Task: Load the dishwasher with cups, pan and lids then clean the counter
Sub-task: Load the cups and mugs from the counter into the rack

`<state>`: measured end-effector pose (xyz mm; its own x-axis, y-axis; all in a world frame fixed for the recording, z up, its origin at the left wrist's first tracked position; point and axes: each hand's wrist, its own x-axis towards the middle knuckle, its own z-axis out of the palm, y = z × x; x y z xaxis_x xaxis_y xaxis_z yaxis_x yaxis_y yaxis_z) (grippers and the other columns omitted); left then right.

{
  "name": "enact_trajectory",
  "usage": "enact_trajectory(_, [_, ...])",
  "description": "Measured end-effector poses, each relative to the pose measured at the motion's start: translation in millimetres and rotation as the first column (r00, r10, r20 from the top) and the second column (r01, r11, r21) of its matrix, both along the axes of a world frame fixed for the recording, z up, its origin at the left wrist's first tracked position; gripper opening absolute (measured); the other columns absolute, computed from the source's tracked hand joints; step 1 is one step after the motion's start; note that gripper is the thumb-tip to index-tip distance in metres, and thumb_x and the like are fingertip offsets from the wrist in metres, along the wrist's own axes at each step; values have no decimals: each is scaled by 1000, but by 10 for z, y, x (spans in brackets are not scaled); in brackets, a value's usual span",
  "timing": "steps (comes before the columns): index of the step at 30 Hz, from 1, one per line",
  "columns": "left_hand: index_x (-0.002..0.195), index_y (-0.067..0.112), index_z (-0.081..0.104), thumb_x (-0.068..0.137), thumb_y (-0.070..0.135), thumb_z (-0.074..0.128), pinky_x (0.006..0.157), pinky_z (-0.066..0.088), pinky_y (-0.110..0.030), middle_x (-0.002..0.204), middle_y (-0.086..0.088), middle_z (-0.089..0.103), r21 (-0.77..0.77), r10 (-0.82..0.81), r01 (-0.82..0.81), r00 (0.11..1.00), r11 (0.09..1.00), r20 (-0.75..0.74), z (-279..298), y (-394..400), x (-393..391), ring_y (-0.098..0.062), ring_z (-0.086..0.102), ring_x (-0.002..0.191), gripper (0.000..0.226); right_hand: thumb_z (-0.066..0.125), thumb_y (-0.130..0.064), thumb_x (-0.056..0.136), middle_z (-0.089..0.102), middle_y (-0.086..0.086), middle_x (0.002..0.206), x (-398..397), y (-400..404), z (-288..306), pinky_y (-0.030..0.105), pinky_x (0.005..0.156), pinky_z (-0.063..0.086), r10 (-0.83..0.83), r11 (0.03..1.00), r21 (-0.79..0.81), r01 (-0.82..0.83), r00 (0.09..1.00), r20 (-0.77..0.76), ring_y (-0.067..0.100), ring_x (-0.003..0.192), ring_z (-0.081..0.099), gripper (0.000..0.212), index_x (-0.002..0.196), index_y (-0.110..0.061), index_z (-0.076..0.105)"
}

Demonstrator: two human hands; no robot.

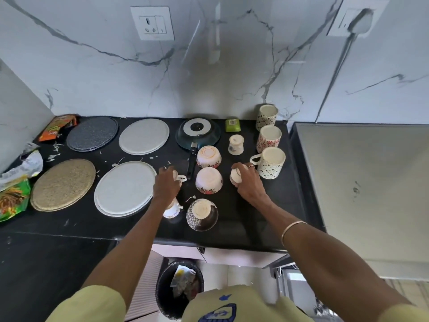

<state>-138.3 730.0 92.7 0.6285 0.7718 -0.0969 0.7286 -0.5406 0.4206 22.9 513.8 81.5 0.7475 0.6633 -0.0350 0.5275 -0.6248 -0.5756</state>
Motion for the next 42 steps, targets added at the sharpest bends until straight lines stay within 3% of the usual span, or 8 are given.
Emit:
enact_trajectory(4, [133,8,51,88,14,64,90,49,-51,128,-23,48,45,78,-78,997,996,12,37,8,83,-44,53,115,47,76,-15,74,43,8,129,-35,-168,67,42,101,45,-29,998,64,28,999,16,30,121,45,64,123,-40,44])
enact_trajectory(9, [126,4,51,84,10,67,88,51,-51,129,-26,48,195,72,-84,995,977,69,152,-123,181,-45,50,117,45,78,-32,70,47,4,122,-123,-437,111,42,95,50,-87,990,116,79,994,64,25,111,51,61,122,-43,47])
enact_trajectory(15, [137,14,45,87,11,67,93,49,-52,138,-21,43,235,-130,87,976,968,176,408,-745,497,-42,46,124,55,77,-36,70,50,6,125,-312,-1014,148,38,93,49,-208,965,183,189,974,93,27,112,51,61,123,-41,49])
enact_trajectory(20, [137,16,46,91,14,62,90,50,-50,136,-17,43,293,-356,287,909,912,216,618,-1708,669,-40,48,119,49,79,-38,66,51,3,113,-472,-1738,236,25,86,48,-310,933,228,279,944,112,19,100,54,60,121,-37,53])
enact_trajectory(27, [139,19,48,92,17,62,94,51,-49,137,-12,44,241,-640,593,731,768,238,613,-3349,627,-35,46,125,48,81,-35,66,53,8,105,-853,-3243,289,22,77,45,-506,849,237,472,856,108,24,91,57,57,118,-32,59])
enact_trajectory(32, [138,19,50,92,15,62,92,54,-44,135,-13,48,242,-766,727,591,642,254,484,-4472,408,-34,50,122,48,78,-37,66,57,11,102,-1269,-4338,216,32,76,53,-645,756,224,615,759,91,30,87,62,51,114,-31,60])
enact_trajectory(38, [139,19,51,90,13,64,90,54,-45,137,-12,47,148,-876,872,430,466,219,183,-5538,85,-33,52,117,51,81,-34,68,54,19,120,-1859,-5322,-75,41,76,56,-716,698,67,713,694,71,36,100,60,63,124,-30,54])
enact_trajectory(42, [136,21,52,85,12,70,88,55,-43,136,-11,49,81,-945,952,279,296,169,-102,-5905,-25,-29,56,114,55,80,-35,68,44,16,130,-2124,-5614,-338,50,78,57,-751,659,-62,749,661,1,38,113,52,69,129,-33,47])
